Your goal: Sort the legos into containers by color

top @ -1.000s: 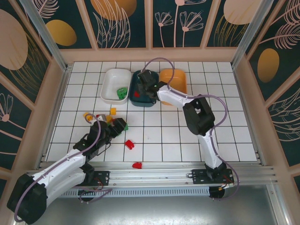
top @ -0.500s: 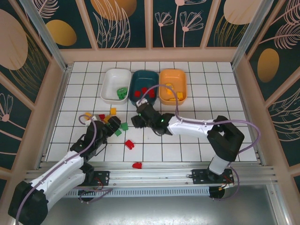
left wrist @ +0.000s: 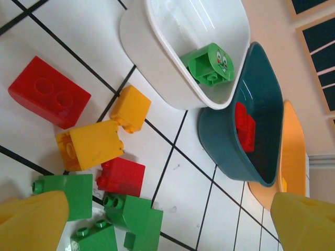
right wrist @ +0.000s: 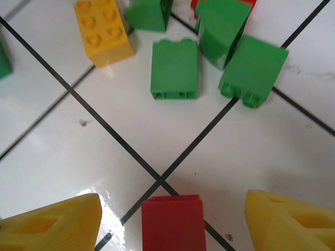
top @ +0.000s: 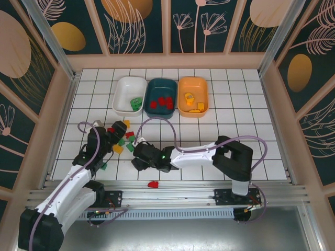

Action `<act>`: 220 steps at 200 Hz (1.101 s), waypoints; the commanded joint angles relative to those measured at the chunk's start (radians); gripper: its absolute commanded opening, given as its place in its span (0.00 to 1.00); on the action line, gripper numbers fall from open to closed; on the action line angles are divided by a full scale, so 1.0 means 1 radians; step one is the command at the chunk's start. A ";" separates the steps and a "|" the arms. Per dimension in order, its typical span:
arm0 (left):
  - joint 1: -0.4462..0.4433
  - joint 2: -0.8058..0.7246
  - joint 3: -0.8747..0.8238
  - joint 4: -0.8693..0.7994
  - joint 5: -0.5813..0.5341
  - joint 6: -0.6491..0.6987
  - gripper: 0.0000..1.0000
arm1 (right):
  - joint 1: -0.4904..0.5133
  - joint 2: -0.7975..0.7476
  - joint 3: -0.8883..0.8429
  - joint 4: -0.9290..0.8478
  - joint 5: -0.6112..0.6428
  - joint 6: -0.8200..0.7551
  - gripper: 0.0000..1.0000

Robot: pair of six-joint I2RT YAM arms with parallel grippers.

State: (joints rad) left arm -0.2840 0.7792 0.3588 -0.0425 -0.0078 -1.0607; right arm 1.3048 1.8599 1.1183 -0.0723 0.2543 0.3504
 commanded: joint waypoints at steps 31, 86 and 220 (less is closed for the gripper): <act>0.005 -0.011 -0.004 0.012 0.059 0.013 0.99 | 0.023 0.100 0.080 -0.094 0.123 0.030 0.61; 0.006 -0.026 0.012 -0.008 0.052 0.027 0.99 | 0.011 0.062 0.052 -0.071 0.150 0.023 0.19; 0.002 0.023 -0.067 0.134 0.184 0.005 0.98 | -0.535 -0.012 0.128 0.125 0.067 -0.084 0.17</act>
State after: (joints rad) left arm -0.2821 0.7799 0.3134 0.0238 0.1146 -1.0523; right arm 0.8295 1.7901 1.1732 -0.0162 0.3428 0.2893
